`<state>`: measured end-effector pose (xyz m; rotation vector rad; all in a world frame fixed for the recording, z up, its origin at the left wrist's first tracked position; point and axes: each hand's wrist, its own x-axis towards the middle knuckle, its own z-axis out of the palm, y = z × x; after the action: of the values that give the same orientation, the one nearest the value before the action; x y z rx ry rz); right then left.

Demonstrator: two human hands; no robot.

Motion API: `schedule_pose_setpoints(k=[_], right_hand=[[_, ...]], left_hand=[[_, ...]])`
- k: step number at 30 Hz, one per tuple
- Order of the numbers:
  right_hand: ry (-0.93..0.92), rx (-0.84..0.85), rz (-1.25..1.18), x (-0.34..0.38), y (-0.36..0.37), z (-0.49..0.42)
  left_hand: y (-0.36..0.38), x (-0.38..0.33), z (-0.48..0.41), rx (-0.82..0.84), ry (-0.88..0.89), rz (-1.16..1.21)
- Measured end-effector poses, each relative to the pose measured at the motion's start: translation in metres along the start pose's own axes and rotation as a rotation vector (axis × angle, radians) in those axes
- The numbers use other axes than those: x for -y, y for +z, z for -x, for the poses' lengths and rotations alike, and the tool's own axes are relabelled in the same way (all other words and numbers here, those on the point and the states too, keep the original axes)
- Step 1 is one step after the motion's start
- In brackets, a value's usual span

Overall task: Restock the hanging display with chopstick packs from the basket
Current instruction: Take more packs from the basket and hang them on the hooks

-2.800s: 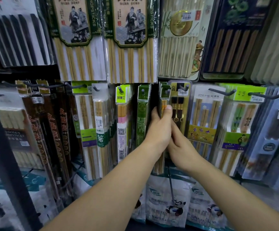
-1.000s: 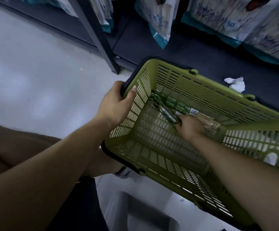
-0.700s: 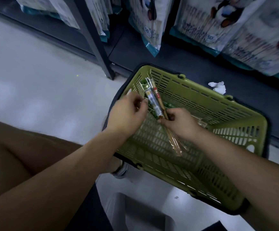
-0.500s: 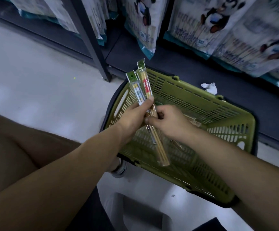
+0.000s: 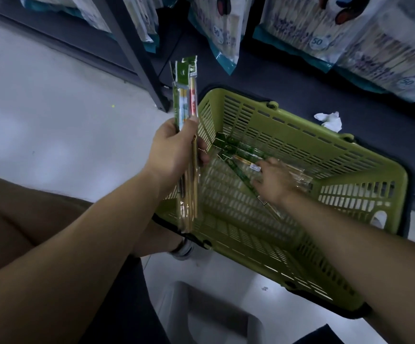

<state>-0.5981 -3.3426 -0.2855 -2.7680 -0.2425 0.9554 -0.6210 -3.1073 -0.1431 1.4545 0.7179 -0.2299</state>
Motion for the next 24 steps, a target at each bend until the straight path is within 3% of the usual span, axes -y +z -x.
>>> schedule_pose_setpoints(k=[6,16,21,24], right_hand=[[0.065,0.018,0.148,-0.013,0.036,-0.024],[0.048,0.005,0.166,-0.022,0.041,-0.037],[0.029,0.090,-0.052,-0.017,0.024,-0.025],[-0.023,0.013,-0.269,-0.004,0.005,-0.008]], left_hand=[[0.003,0.018,-0.004,0.000,-0.066,0.080],[0.007,0.023,-0.012,-0.004,-0.047,0.070],[0.011,0.026,-0.011,-0.006,-0.089,0.161],[0.017,0.026,-0.006,0.014,-0.104,0.168]])
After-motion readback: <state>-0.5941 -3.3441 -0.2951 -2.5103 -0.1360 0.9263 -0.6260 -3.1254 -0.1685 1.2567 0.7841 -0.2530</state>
